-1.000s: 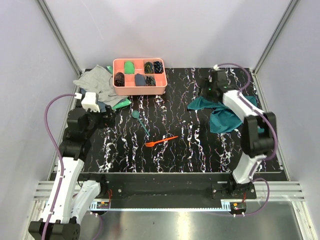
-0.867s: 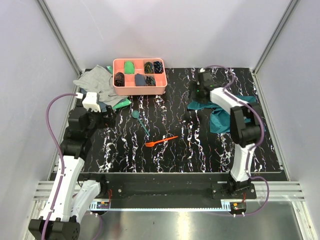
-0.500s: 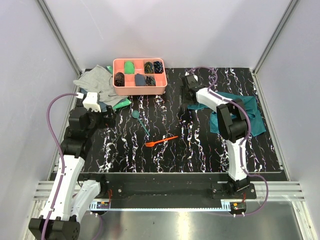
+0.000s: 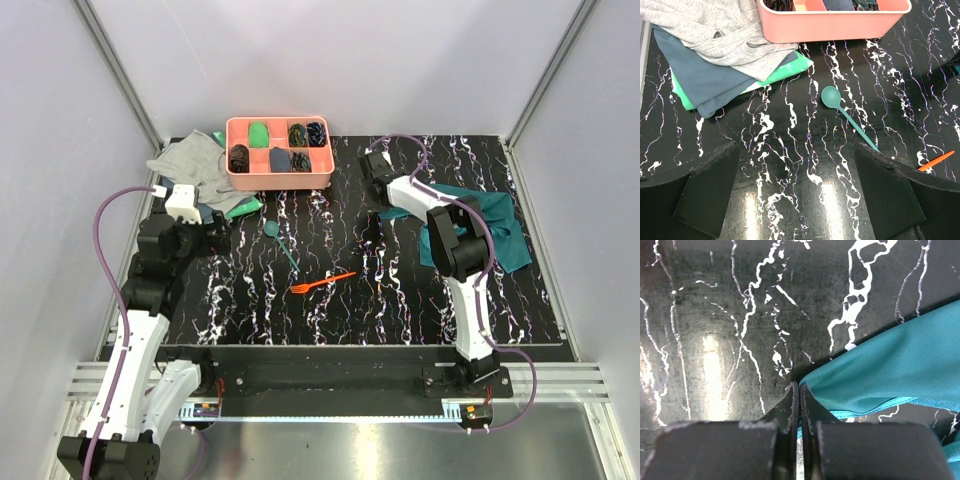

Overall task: Fold the napkin, place the utensils inside, and roll it up
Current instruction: Move the napkin to the centre of the board

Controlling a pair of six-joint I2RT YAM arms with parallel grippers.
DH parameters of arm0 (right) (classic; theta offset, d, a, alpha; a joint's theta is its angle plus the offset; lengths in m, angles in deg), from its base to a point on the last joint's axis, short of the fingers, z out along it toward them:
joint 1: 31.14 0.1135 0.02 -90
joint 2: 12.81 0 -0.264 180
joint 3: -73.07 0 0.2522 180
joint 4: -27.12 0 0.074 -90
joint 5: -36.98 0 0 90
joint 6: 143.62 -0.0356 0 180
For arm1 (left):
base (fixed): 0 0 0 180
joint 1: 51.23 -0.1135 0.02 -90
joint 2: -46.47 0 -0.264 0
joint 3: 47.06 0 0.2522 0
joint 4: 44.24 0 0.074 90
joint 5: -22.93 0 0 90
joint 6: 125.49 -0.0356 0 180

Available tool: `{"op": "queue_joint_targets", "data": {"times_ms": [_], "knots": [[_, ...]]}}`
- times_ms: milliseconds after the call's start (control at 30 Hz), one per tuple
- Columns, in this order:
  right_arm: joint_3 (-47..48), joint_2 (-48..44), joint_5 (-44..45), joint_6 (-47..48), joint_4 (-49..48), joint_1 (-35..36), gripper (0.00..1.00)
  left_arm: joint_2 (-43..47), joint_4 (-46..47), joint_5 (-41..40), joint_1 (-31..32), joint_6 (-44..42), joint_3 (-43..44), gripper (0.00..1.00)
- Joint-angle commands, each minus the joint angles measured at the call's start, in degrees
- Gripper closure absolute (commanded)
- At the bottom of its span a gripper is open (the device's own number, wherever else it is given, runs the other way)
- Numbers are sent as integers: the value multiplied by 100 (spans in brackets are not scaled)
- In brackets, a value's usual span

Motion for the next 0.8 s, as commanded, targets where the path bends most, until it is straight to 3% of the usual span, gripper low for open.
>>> {"op": "queue_joint_targets", "data": {"times_ms": [0, 300, 333, 367, 500, 633, 700, 767], "knots": [[-84, -222, -654, 72, 191, 276, 100, 84, 285, -141, 10, 58, 16, 1], [-286, -1110, -2422, -710, 208, 1402, 98, -4, 583, 394, 107, 1436, -256, 3], [-312, -1198, -2631, -745, 200, 1472, 90, -39, 619, 516, 133, 1725, -387, 5], [-417, -1469, -2694, -920, 200, 1464, 60, -126, 680, 570, 159, 1858, -467, 6], [-953, -2375, -2204, -1027, 243, 1377, 29, -390, 1293, 641, 754, 2474, -967, 9], [-1961, -3175, -2264, -1325, 288, 631, 26, -1248, 1866, -95, 1941, 2808, -1004, 10], [-2323, -3597, -2264, -1396, 296, 25, 25, -1742, 2331, -98, 2372, 2879, -951, 11], [-2781, -4000, -2282, -1449, 305, -336, 25, -2576, 2665, 253, 2435, 3072, -820, 21]]}}
